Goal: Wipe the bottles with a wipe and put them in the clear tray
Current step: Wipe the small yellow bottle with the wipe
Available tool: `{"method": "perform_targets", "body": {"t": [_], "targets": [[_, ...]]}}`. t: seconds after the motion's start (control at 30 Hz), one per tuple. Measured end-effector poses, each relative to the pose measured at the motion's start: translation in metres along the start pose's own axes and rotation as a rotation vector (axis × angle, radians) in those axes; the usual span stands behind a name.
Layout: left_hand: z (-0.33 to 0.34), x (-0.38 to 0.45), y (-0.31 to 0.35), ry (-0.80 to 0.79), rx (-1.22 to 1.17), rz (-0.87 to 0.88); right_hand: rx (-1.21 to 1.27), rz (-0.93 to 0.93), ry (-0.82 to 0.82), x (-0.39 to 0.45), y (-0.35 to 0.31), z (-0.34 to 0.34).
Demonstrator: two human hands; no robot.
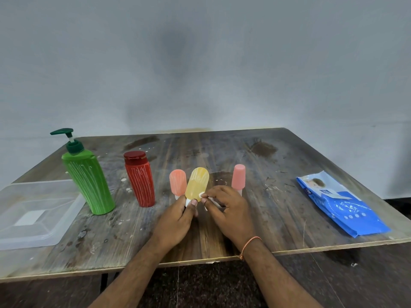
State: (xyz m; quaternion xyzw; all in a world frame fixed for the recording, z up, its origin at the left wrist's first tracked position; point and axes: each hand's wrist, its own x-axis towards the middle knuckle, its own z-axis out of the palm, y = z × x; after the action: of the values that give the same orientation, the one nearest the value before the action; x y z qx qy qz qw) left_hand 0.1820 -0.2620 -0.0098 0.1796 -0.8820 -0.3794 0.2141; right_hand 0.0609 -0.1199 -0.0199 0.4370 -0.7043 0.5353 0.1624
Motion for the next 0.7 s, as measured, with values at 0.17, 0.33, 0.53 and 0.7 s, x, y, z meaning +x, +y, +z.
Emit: {"method": "perform_targets", "body": {"t": [0.17,0.33,0.53,0.7], "targets": [[-0.0006,0.0006,-0.0011,-0.035,0.003,0.001,0.125,0.220,-0.051,-0.0005,-0.0015,-0.0046],[0.0006,0.0007,-0.0035,-0.034,0.020,0.004,0.115,0.332,-0.053,-0.0013,-0.0039,-0.0084],[0.0045,0.0024,-0.0048,-0.057,0.136,0.001,0.085,0.336,0.036,-0.0017,-0.0052,-0.0100],[0.0052,0.0023,-0.0046,-0.025,0.150,0.006,0.088,0.279,0.058,-0.0024,-0.0039,-0.0098]]}}
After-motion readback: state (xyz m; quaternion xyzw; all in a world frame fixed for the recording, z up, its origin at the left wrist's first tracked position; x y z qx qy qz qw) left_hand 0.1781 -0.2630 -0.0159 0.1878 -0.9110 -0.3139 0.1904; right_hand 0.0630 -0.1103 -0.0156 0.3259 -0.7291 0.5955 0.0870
